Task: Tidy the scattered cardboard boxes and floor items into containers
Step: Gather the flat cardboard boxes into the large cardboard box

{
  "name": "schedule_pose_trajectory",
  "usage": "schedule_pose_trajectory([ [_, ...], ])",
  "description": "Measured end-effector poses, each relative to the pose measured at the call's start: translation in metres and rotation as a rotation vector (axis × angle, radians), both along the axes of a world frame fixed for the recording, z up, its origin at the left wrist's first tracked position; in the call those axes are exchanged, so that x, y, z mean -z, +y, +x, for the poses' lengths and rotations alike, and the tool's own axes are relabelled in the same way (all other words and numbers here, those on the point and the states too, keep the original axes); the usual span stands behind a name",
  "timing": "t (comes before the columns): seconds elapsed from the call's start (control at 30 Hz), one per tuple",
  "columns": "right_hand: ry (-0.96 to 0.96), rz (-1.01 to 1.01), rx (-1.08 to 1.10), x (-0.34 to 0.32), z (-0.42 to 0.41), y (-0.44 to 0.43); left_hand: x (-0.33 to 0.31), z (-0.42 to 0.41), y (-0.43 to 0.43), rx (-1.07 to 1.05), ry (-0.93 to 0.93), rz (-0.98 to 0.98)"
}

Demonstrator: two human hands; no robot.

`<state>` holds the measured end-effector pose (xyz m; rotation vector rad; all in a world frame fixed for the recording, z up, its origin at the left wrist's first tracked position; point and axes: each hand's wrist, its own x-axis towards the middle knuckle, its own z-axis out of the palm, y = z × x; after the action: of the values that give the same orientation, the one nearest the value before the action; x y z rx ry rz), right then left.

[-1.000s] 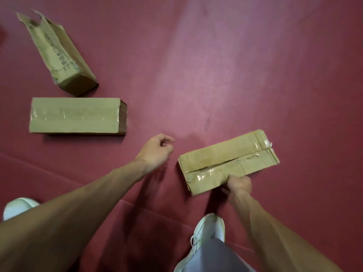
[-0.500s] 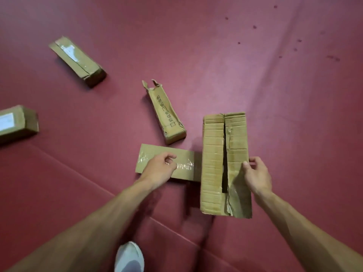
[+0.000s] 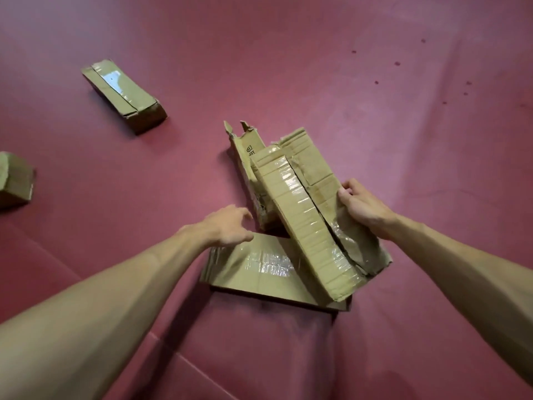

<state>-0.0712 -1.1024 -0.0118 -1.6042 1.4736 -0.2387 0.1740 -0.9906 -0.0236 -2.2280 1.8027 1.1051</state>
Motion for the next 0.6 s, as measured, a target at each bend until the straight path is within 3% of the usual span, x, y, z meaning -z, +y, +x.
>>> schedule_pose_trajectory([
  [0.17,-0.104,0.308,-0.041,0.022,0.005,-0.013,0.043,0.010,-0.009,0.194,-0.159,0.171],
  [0.27,-0.171,0.318,-0.002,0.017,0.008,-0.014,0.049,0.015,-0.009,0.140,-0.093,0.217],
  [0.4,-0.260,0.365,-0.006,0.014,-0.001,-0.011,0.049,0.012,-0.001,0.247,-0.076,0.279],
  [0.6,-0.327,0.465,-0.098,0.022,-0.013,-0.004,0.047,0.005,-0.005,0.332,-0.071,0.215],
])
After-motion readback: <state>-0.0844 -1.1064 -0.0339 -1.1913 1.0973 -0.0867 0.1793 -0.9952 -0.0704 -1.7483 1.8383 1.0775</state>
